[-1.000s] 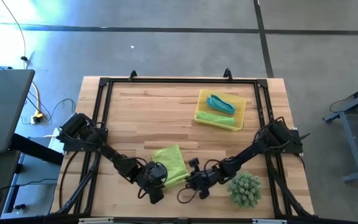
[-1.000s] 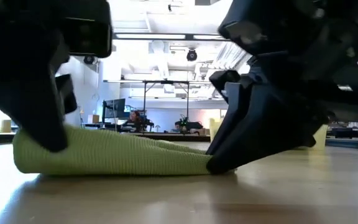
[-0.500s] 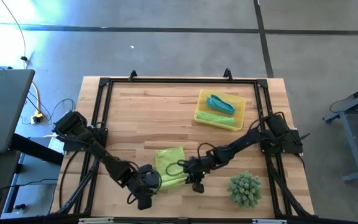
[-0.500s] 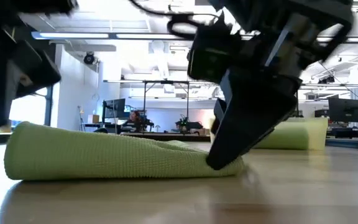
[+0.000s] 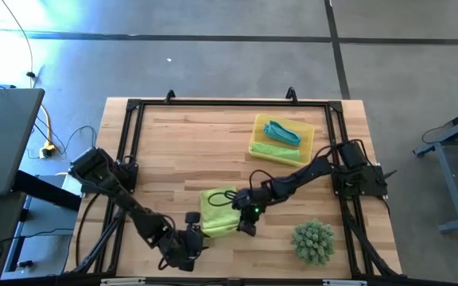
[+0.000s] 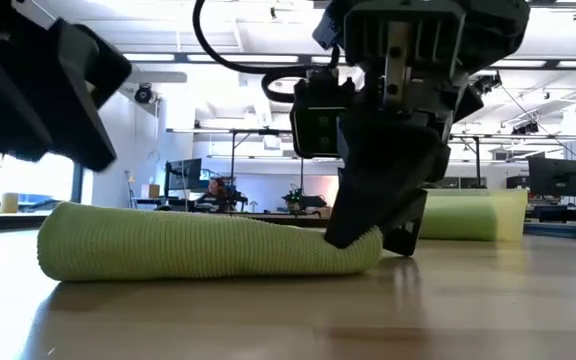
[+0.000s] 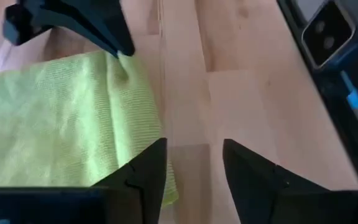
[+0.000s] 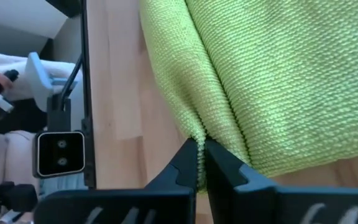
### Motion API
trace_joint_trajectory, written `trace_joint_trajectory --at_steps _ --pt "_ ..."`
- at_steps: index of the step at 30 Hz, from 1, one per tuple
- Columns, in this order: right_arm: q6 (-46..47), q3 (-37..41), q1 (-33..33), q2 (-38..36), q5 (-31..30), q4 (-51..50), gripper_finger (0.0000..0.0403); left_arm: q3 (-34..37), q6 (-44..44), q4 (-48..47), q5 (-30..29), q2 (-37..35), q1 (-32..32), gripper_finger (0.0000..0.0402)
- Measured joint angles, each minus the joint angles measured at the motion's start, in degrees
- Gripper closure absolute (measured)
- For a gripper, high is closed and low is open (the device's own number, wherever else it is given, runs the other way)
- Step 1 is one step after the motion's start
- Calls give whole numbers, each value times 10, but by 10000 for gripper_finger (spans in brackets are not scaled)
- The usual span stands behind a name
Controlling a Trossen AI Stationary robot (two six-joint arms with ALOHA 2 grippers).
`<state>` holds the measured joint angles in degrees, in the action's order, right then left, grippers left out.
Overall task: Roll microfiber towels into tight, uniform cylinder then place into a basket
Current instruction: Roll the green microfiber towel
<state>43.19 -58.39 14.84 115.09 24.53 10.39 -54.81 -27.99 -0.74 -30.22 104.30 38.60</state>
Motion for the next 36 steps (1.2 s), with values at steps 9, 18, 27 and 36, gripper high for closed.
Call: trace_joint_trajectory --at_steps 9,18,27,36 --pt "4 0 -6 0 1 1 401 0 42 -19 -25 43 -18 238" --pt "-18 0 -6 -2 15 4 399 -1 -30 -36 -25 64 -32 240" --pt "-204 2 -4 -69 -32 -30 373 -2 -247 -39 0 62 -35 336" --pt "-451 2 48 -146 -167 -116 340 -1 -324 -5 90 63 -39 393"
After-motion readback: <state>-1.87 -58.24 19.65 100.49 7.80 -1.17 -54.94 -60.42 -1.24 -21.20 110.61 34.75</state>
